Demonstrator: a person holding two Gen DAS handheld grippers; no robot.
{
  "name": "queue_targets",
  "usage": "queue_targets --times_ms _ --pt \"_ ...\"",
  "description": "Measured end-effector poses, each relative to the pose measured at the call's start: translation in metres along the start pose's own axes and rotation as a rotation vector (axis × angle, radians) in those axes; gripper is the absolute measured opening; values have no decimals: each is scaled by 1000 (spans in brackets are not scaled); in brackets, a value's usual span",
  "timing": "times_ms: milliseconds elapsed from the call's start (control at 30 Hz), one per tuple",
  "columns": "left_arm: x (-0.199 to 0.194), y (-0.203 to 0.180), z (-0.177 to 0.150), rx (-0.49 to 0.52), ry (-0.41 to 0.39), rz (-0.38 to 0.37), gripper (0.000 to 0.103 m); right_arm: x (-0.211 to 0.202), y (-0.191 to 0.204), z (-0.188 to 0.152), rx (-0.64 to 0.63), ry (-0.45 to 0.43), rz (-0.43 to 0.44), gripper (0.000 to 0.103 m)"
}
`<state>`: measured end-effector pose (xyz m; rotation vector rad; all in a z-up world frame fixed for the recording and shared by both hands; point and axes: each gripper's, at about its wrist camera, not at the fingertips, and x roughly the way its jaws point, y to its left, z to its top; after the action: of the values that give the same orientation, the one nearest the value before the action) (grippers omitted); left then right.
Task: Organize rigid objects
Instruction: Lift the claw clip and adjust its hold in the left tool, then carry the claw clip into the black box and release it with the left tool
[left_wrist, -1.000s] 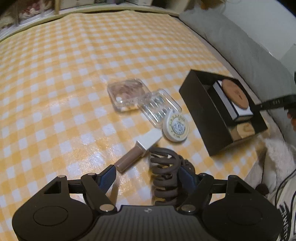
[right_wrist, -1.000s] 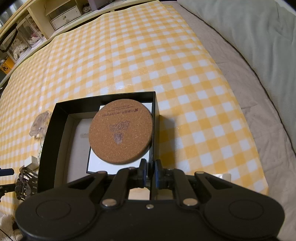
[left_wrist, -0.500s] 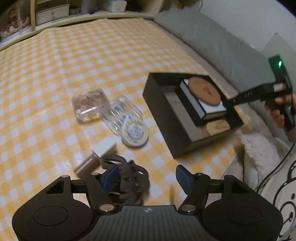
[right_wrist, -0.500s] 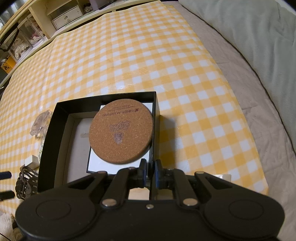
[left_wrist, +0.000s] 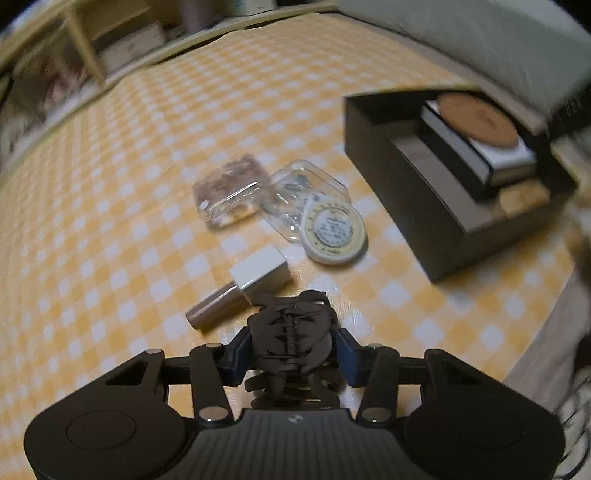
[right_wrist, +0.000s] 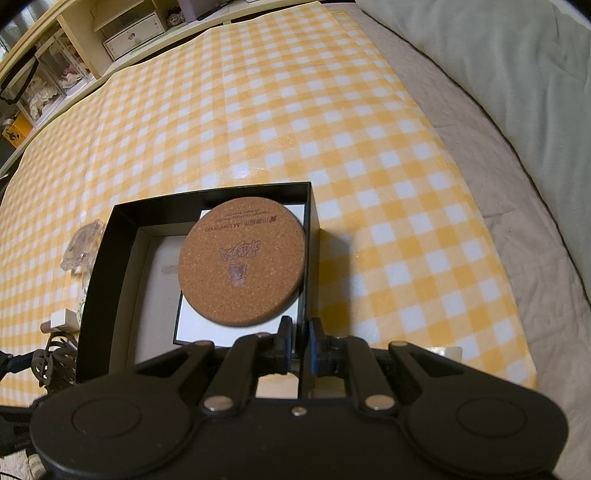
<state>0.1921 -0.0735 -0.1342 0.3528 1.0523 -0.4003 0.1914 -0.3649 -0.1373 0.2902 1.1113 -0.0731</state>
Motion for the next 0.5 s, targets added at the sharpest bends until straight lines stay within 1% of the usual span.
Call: queue_targets --times_ms 67,133,233,333,400,500 --pt "-1 12 2 -65 0 -36 45 0 0 0 1 0 2 11" --pt "-2 18 2 -109 1 -59 45 0 0 0 2 0 4 11" --pt "-3 21 2 -151 0 -96 45 0 0 0 1 0 2 11" --pt "-13 18 5 -143 -40 -123 45 0 -1 0 -2 0 1 11" --pt "-24 14 10 -128 -82 -147 45 0 0 0 -2 2 1 11" --pt "-43 5 21 -64 -161 -186 45 0 -1 0 5 6 4 11"
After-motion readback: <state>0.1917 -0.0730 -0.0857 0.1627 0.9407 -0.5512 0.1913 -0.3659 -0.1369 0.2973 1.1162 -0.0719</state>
